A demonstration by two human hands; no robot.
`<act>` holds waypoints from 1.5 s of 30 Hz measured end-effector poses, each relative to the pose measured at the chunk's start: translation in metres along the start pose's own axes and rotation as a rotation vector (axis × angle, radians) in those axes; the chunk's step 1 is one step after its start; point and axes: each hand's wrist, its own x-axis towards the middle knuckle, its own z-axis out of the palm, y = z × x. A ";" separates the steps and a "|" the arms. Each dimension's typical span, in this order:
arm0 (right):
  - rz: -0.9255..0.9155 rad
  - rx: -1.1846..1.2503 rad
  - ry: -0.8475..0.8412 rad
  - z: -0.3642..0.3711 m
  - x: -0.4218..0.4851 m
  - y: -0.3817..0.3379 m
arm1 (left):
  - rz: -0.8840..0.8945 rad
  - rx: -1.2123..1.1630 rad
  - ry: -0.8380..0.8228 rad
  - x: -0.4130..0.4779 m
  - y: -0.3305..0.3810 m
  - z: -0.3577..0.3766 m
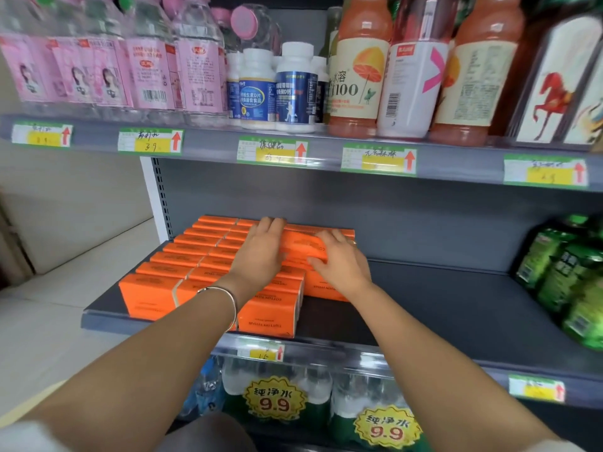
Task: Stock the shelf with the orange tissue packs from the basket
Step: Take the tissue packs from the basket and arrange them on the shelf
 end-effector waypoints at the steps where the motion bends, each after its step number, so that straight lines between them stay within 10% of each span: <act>1: 0.061 0.022 0.023 -0.001 -0.006 0.009 | -0.018 -0.019 -0.017 -0.004 0.001 0.001; 10: 0.238 -0.057 -0.214 0.023 -0.047 0.058 | -0.047 0.289 -0.600 -0.037 -0.010 0.035; 29: 0.170 -0.342 -0.167 0.042 -0.023 0.014 | -0.016 0.347 -0.465 -0.043 -0.016 0.041; 45: -0.562 -0.117 -0.223 0.076 -0.031 -0.218 | -0.371 0.546 -0.274 -0.201 -0.188 -0.121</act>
